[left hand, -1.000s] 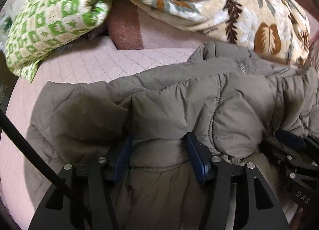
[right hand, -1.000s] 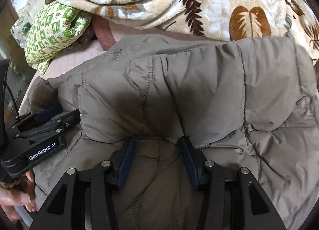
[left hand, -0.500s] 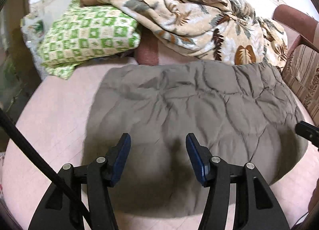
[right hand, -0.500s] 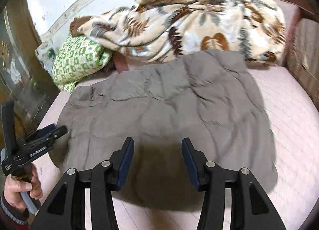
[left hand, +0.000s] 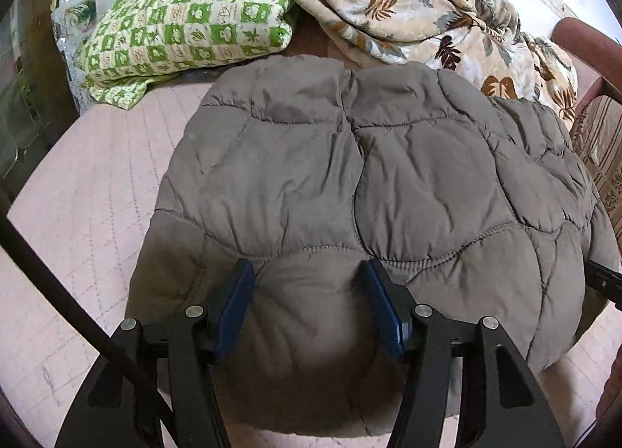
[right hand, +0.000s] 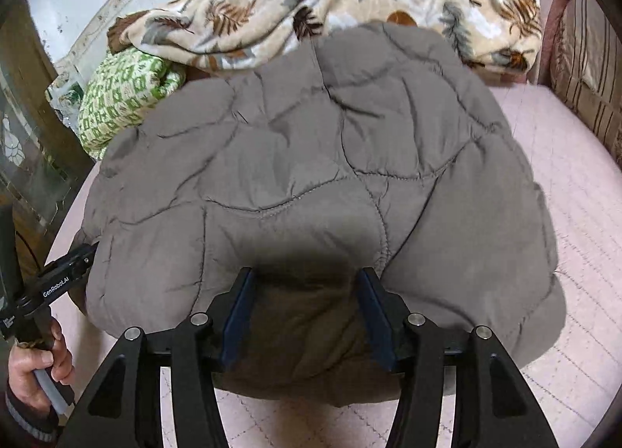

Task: Fold large clothes
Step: 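Smooth the grey jacket bundle with both open grippers, pushing it straight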

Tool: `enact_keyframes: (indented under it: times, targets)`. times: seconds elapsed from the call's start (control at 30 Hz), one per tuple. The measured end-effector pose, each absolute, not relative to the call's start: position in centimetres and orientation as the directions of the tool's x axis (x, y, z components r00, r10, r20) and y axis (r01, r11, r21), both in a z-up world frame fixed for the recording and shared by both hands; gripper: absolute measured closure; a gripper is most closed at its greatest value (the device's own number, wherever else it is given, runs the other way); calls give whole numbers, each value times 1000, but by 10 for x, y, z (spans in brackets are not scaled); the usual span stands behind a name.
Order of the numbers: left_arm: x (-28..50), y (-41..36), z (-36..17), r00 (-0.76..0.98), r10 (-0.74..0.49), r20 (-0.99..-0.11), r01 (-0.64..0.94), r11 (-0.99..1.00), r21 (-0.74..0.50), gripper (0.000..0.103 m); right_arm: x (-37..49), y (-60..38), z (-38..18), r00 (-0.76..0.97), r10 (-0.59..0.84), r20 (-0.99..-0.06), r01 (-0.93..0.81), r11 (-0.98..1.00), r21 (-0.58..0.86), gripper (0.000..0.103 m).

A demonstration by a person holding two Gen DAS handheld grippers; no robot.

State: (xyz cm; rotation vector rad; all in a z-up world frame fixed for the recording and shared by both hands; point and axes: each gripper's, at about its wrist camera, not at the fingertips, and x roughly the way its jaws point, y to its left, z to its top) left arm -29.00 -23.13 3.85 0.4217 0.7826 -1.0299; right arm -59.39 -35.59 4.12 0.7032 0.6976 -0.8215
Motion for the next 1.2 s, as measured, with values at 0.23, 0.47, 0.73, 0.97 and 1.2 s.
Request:
enact_keyframes:
  times: [0.23,0.47,0.73,0.97,1.2]
  targets:
    - [-293,-229,38,309,-621,-720,885,465,-21,42,-590,-358,33,487,-391,-781,830,485,275,43]
    - [-314,-201,63,444,-635,-632,853,515,82,42,-599,-326,67,526,-454,-719,807,534,254,42]
    - [-301,-148,62,490,-579,-652,797,600,67,42,-631,-310,83,528,-500,-687,819,514,255,42]
    - [-283,-140,57,511,-544,-665,757,651,50,42,-674,-327,75,533,-496,-685,841,395,369,42]
    - [-286,-155,53,519,-536,-665,766,637,84,42,-674,-341,50,525,-432,-734,846,360,393,42]
